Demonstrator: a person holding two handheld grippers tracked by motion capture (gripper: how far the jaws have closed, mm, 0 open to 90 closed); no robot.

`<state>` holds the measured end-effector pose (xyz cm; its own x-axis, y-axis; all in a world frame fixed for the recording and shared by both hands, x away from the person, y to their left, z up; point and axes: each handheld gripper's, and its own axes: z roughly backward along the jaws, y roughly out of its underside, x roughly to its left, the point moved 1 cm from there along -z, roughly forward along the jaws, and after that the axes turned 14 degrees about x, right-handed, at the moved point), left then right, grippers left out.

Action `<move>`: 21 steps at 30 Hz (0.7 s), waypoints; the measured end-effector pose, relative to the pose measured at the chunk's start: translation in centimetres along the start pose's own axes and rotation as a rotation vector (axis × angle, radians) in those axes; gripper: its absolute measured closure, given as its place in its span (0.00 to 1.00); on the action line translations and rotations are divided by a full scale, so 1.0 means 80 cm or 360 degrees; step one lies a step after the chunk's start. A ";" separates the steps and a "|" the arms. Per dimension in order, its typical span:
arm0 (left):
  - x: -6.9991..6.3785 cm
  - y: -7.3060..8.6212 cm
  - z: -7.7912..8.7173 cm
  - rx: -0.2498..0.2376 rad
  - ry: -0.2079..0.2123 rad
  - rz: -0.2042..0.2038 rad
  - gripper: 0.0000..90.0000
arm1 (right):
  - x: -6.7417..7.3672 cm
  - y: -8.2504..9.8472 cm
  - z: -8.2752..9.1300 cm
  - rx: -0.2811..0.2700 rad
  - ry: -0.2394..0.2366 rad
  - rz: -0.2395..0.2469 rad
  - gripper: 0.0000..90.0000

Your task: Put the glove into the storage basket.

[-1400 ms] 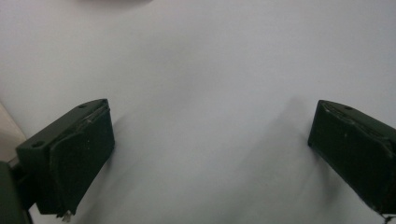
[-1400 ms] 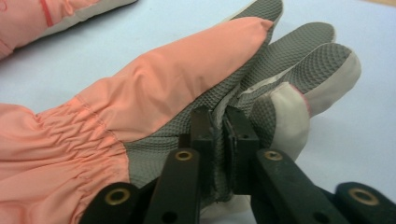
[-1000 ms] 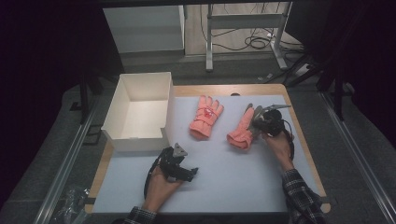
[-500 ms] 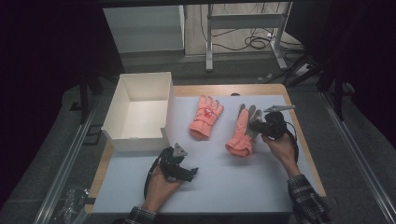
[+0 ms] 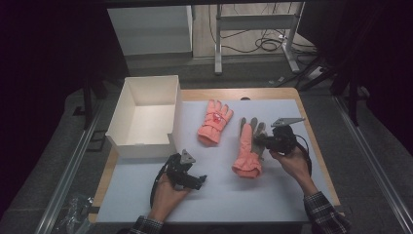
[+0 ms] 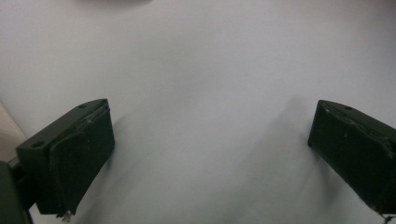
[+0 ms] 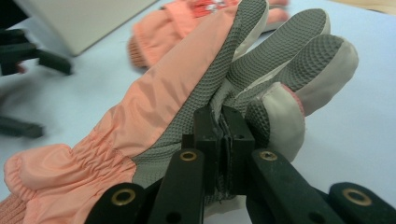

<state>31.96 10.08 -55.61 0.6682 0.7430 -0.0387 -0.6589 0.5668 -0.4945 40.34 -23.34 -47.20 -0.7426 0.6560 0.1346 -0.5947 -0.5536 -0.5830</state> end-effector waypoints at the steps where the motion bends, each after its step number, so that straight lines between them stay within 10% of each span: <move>1: 0.000 0.000 0.000 0.0000 0.0000 -0.0001 0.00 | 0.004 0.001 0.000 -0.0001 -0.0015 0.0011 0.95; 10: 0.000 0.000 0.000 -0.0002 -0.0004 -0.0006 0.00 | 0.042 0.001 -0.010 0.0037 -0.0122 0.0184 0.95; 21: 0.001 0.000 0.000 0.0005 -0.0002 -0.0010 0.00 | 0.047 0.005 -0.047 0.0165 -0.0155 0.0249 0.95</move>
<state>31.98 10.12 -55.59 0.6717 0.7400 -0.0347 -0.6561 0.5725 -0.4918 38.46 -19.17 -49.99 -0.8515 0.5084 0.1287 -0.4949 -0.6979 -0.5177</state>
